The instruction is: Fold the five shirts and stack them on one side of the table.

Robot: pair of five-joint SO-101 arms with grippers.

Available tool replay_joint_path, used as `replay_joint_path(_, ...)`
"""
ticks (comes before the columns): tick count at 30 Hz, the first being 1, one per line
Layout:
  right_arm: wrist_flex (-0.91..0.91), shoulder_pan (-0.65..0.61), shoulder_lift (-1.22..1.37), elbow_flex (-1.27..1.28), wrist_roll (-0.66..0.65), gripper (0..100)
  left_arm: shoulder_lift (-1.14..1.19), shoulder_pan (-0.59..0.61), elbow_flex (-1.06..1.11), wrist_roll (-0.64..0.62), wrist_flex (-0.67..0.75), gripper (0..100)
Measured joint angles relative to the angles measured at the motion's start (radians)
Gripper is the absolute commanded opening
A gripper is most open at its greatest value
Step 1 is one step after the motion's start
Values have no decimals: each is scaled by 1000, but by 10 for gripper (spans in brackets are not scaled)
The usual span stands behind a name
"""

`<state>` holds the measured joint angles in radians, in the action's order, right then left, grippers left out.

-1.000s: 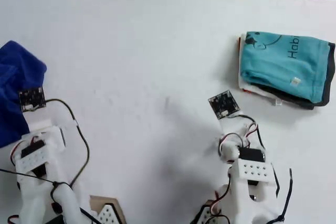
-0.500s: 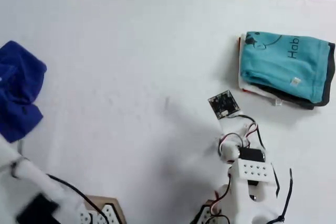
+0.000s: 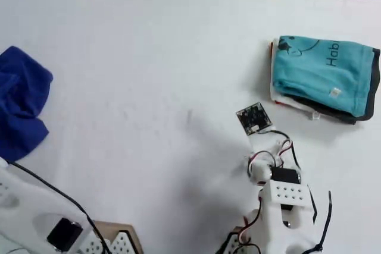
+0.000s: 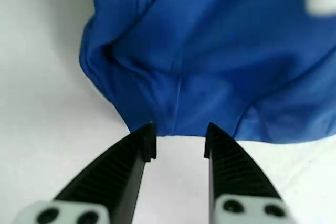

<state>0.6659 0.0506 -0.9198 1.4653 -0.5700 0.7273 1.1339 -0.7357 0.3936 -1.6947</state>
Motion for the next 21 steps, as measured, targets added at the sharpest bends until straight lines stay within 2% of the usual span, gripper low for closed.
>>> replay_joint_path(6,0,0,0,0,0,19,230,-2,-525,5,-57,170)
replay_joint_path(9,0,0,0,0,0,19,307,-2,-697,11,-58,172)
replay_joint_path(13,0,0,0,0,0,19,396,-2,-769,74,-63,172)
replay_joint_path(21,0,0,0,0,0,19,520,-2,-776,89,-63,170)
